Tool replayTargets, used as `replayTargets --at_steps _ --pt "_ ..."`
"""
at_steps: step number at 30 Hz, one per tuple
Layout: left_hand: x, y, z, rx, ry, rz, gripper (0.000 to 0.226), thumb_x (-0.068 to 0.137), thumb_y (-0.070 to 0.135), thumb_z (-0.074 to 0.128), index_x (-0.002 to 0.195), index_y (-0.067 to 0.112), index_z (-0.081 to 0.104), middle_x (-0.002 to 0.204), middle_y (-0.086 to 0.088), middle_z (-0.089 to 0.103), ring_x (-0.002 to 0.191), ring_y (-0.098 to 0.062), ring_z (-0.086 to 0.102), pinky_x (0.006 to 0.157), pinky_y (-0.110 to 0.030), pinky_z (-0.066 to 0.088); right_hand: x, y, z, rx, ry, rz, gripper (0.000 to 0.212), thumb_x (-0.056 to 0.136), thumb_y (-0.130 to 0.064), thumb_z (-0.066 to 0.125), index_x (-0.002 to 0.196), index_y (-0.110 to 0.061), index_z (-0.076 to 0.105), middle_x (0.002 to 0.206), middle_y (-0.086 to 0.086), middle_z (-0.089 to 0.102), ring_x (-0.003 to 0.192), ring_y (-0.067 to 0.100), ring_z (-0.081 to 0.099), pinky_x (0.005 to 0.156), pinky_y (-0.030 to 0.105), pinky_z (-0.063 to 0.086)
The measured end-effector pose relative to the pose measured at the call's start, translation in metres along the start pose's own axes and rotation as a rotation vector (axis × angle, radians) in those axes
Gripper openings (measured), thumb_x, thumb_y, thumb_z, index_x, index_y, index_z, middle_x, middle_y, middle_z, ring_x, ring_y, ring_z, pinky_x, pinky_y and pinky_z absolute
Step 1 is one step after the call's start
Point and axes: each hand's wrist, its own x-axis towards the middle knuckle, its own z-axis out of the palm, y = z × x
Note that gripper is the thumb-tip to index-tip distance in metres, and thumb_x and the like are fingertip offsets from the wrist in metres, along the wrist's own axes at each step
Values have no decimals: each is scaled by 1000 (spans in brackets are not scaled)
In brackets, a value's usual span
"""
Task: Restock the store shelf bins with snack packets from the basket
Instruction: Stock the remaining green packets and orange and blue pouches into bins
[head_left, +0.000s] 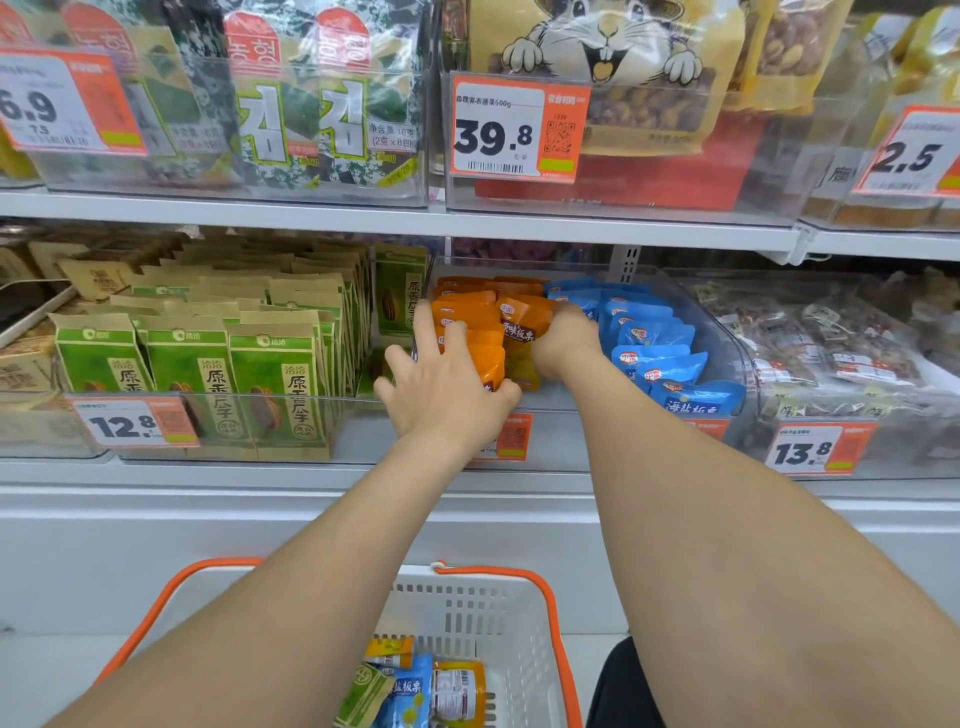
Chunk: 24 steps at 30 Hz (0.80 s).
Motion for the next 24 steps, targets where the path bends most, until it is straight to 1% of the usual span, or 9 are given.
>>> replayTargets --at_steps 4,6,11,13,15,17,20,22,24 --pt "0 0 0 6 -10 -2 87 77 69 65 151 34 34 171 5 1 134 -40 35 101 -53 37 1 1 -2 -26 74 26 43 95 -10 66 135 -10 53 134 19 58 120 38 61 92 42 54" --pt "0 0 0 5 -12 -3 87 77 68 65 150 34 35 171 5 1 133 -40 35 101 -52 37 2 2 -2 -20 94 52 42 95 -9 66 135 -7 52 135 20 56 121 38 61 93 42 55" --pt "0 0 0 3 -5 7 86 77 69 64 149 33 36 171 5 2 131 -39 35 98 -51 37 -2 0 0 -13 -21 67 46 96 -11 64 138 -4 45 137 21 53 122 38 59 93 40 53" --pt "0 -1 1 4 -5 15 85 77 69 62 149 33 36 171 4 2 130 -39 35 97 -51 37 -7 0 1 -5 -70 97 49 94 -12 66 138 -5 46 134 21 53 117 39 62 92 40 56" --pt "0 -3 2 0 1 29 84 78 69 61 149 32 36 171 3 3 129 -39 36 97 -51 37 -14 0 1 22 -73 147 48 90 -12 69 134 -7 49 130 20 55 108 40 67 90 46 60" --pt "0 -4 2 -5 10 45 84 80 68 61 150 31 35 171 2 4 129 -38 36 96 -50 37 -20 -2 -3 -9 -34 167 45 89 -14 71 130 -8 53 128 20 57 105 39 69 87 47 62" --pt "-1 -6 -2 -10 -10 67 89 84 71 62 154 28 30 172 -1 0 132 -40 34 99 -50 37 -31 -4 -11 -136 4 91 40 94 -18 69 131 -10 54 128 17 57 110 36 65 87 40 59" --pt "-3 -11 -5 -32 -34 102 95 86 73 62 158 25 24 172 -5 -1 134 -42 34 104 -51 37 -41 -9 -17 -174 12 -9 32 98 -16 63 128 -9 55 125 17 60 109 35 64 83 40 55" --pt "-7 -20 -10 -135 -70 144 97 87 69 65 160 21 22 170 -9 2 138 -44 33 110 -52 35 -57 -17 -23 -171 39 -109 27 99 -14 58 125 -8 53 122 17 63 107 35 65 80 40 52"
